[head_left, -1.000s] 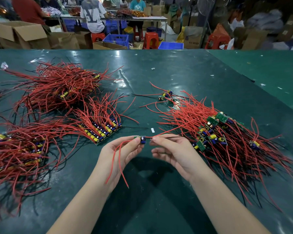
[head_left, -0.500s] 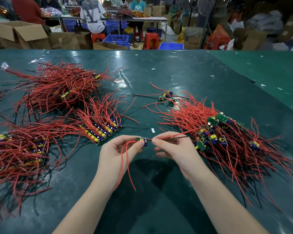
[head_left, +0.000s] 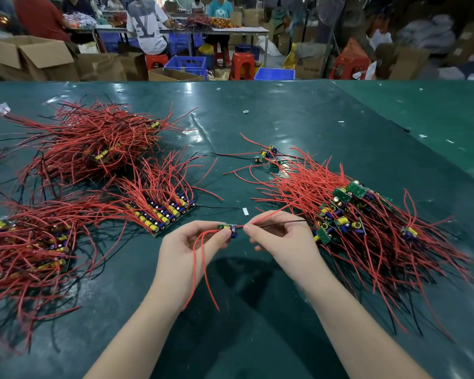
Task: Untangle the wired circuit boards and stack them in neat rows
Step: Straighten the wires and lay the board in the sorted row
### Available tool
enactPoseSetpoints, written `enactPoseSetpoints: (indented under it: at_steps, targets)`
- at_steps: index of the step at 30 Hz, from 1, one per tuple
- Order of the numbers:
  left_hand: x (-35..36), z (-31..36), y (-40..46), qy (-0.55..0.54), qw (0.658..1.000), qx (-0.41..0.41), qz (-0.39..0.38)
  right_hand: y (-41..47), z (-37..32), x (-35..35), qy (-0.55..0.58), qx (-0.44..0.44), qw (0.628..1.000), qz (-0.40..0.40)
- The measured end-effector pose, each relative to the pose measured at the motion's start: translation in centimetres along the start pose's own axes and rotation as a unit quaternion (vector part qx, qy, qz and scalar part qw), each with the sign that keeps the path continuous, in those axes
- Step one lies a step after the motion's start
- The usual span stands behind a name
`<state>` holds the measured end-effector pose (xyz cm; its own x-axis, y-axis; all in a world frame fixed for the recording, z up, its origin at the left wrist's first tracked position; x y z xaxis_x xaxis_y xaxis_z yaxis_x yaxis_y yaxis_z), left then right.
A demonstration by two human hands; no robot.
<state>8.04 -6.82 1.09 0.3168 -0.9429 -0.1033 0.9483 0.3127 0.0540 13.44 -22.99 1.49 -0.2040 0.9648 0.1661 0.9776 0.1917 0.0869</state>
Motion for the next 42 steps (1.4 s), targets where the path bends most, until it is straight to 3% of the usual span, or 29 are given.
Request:
enactPoseSetpoints:
  at_steps: [12,27,30,32,34,37,39,42]
  targets:
    - [0.0,0.9,-0.6,0.169,0.975,0.139,0.033,-0.3,-0.9,0.3,-0.130,-0.100,0.986,0.011]
    - [0.4,2.9,-1.6,0.310,0.897,0.301,0.090,-0.4,1.4,-0.5,0.069,0.105,0.991,0.044]
    - [0.0,2.2,-1.3,0.240,0.937,0.241,0.082,-0.5,1.9,-0.3,0.184,0.154,0.970,0.051]
    - [-0.2,1.1,-0.6,0.131,0.979,0.147,0.052,-0.6,2.1,0.2,0.254,0.181,0.949,0.042]
    - [0.1,0.0,0.0,0.016,0.998,0.058,0.020,-0.7,2.2,0.6,0.300,0.207,0.931,0.031]
    - [1.1,-1.3,0.5,-0.168,0.984,-0.054,-0.033,-0.9,2.3,1.1,0.342,0.242,0.908,0.017]
    - [1.3,-1.6,0.5,-0.198,0.975,-0.083,-0.049,-0.9,2.2,1.2,0.337,0.237,0.911,0.013]
    - [1.2,-1.9,0.6,-0.204,0.973,-0.097,-0.044,-0.3,1.4,0.6,0.266,0.159,0.951,0.002]
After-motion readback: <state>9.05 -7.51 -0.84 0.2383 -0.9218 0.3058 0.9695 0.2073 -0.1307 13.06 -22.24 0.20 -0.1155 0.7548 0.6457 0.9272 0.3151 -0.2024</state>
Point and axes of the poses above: each hand's wrist, its own y-axis towards the middle knuckle, its own x-axis out of the palm, z = x × y, the point moved 7 cm from there along y, towards the middle knuckle, and after that the axes turned 12 degrees about y, right-handed, at the moved point
